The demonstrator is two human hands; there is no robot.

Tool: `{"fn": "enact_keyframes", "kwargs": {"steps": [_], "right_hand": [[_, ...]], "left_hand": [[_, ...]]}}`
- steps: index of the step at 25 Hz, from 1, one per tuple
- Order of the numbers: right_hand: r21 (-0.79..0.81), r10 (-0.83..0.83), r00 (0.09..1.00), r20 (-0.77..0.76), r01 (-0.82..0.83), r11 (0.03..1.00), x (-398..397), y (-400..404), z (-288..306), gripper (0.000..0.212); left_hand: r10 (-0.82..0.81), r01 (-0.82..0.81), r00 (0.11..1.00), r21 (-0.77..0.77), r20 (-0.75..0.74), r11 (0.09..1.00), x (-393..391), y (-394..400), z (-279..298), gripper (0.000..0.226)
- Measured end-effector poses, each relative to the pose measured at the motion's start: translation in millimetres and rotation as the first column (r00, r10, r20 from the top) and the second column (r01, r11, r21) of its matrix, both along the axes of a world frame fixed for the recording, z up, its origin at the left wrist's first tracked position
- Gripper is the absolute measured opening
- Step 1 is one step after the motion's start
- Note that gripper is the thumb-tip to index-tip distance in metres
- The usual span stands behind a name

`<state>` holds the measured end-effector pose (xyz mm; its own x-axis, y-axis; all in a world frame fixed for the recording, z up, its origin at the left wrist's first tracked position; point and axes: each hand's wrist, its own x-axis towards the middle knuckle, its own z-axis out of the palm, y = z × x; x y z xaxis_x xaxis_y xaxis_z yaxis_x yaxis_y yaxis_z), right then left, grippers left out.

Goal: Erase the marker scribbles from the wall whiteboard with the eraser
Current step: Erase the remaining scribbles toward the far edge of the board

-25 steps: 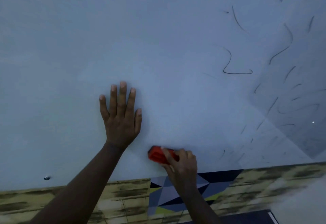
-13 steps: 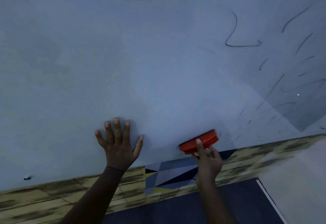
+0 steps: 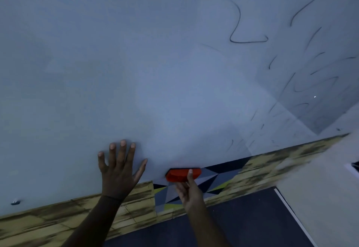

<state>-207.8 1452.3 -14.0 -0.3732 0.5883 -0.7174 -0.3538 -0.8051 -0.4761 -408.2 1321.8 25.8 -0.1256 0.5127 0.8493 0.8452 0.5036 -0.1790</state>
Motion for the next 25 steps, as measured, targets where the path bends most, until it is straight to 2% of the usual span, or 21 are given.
{"fn": "enact_keyframes", "kwargs": {"steps": [2,4,6,8,10,12,14,17,21,23,25], "right_hand": [[0.166,-0.129,0.990,0.066,0.116,0.979,8.3,12.1,33.8,0.063],[0.448,-0.331,0.938,0.107,0.252,0.858,15.4,30.7,82.0,0.052],[0.742,-0.464,0.880,0.101,0.244,0.624,12.1,37.3,139.5,0.040],[0.925,-0.536,0.841,0.078,0.139,0.352,-3.0,27.9,183.8,0.051],[0.991,-0.547,0.828,0.120,-0.065,0.120,-22.1,8.5,208.9,0.065],[0.959,-0.580,0.798,0.165,-0.267,-0.095,-31.4,-10.2,220.4,0.068],[0.899,-0.630,0.758,0.169,-0.381,-0.217,-27.9,-11.2,232.1,0.069],[0.850,-0.677,0.723,0.142,-0.439,-0.291,-12.5,15.6,268.3,0.071],[0.901,-0.619,0.778,0.106,-0.339,-0.271,4.2,51.1,322.9,0.072],[0.937,-0.604,0.793,0.076,-0.264,-0.229,14.6,69.3,340.5,0.072],[0.985,-0.604,0.797,0.022,-0.122,-0.126,27.5,90.7,352.1,0.072]], "left_hand": [[-0.009,0.010,0.999,-0.021,0.038,1.000,9.4,-7.5,6.4,0.086],[-0.037,0.034,0.992,0.028,0.124,0.999,22.5,-11.2,14.9,0.075],[-0.076,0.052,0.976,0.120,0.204,0.991,36.1,-7.3,35.6,0.066],[-0.112,0.080,0.978,0.176,0.178,0.981,42.6,3.4,73.7,0.060],[-0.113,0.087,0.987,0.217,0.113,0.972,38.6,17.1,121.2,0.057],[-0.084,0.055,0.993,0.308,0.084,0.950,29.2,25.4,172.1,0.057],[-0.041,0.008,0.996,0.388,0.077,0.922,19.4,27.2,211.1,0.056],[0.014,-0.030,0.999,0.430,0.039,0.902,9.2,24.6,247.1,0.054],[0.000,0.009,1.000,0.446,-0.022,0.895,7.9,33.5,283.7,0.049],[-0.004,0.029,0.998,0.444,-0.058,0.895,10.8,40.4,304.3,0.049],[-0.011,0.048,0.996,0.429,-0.087,0.902,10.3,43.1,324.8,0.051]]}}
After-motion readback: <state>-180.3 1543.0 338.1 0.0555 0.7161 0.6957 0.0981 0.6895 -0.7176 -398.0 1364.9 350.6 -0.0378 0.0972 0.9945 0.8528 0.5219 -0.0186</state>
